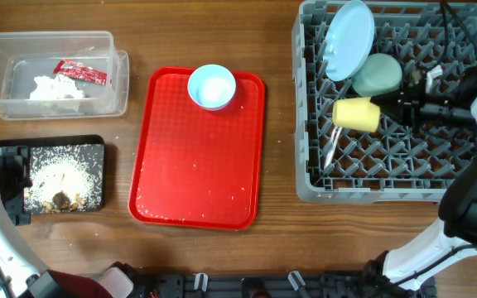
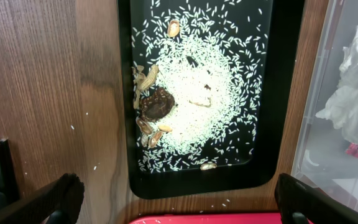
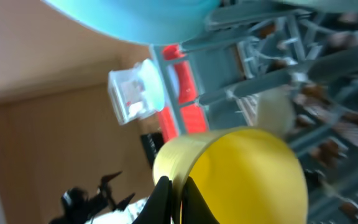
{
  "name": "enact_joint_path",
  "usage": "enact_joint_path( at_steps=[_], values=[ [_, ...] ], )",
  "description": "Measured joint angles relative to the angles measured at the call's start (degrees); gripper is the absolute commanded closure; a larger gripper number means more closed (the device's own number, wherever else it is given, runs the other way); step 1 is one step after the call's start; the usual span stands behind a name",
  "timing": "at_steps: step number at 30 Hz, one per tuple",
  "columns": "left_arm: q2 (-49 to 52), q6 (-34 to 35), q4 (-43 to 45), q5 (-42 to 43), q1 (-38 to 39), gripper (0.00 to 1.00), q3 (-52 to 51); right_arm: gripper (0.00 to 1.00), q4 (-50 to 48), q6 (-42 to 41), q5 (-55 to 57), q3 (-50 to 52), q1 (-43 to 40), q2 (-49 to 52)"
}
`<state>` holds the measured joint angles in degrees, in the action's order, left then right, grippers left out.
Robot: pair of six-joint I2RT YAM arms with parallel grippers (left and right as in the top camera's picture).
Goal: Sort waste into correct bins and load items into the dishwasher rack
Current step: 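Carry the yellow cup to the rack and set it down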
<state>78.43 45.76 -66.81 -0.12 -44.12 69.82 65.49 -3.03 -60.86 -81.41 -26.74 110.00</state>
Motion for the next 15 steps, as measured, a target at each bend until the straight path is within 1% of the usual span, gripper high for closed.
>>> enact_joint_path(
  at_steps=[2, 3, 5, 6, 9, 12, 15],
  values=[
    [0.0, 0.0, 0.0, 0.0, 0.0, 0.0, 0.0, 0.95, 0.0, -2.2, 3.9, -0.6, -0.2, -0.8],
    [0.0, 0.0, 0.0, 0.0, 0.0, 0.0, 0.0, 0.91, 0.1, -3.4, 6.9, -0.6, -0.2, -1.3],
    [0.0, 0.0, 0.0, 0.0, 0.0, 0.0, 0.0, 0.81, -1.1, -5.8, 14.2, -1.0, -0.1, -1.6],
    [0.0, 0.0, 0.0, 0.0, 0.0, 0.0, 0.0, 0.73, -1.4, -6.6, 16.2, -1.5, -0.1, -1.8],
    [0.0, 0.0, 0.0, 0.0, 0.0, 0.0, 0.0, 0.62, -0.2, -10.0, 26.8, -2.0, -0.3, -4.5],
    [0.0, 0.0, 0.0, 0.0, 0.0, 0.0, 0.0, 0.54, 0.3, -12.5, 33.4, -2.6, -0.4, -7.1],
    [0.0, 0.0, 0.0, 0.0, 0.0, 0.0, 0.0, 0.55, 0.9, -14.5, 37.0, -3.9, -0.4, -10.6]
  ],
)
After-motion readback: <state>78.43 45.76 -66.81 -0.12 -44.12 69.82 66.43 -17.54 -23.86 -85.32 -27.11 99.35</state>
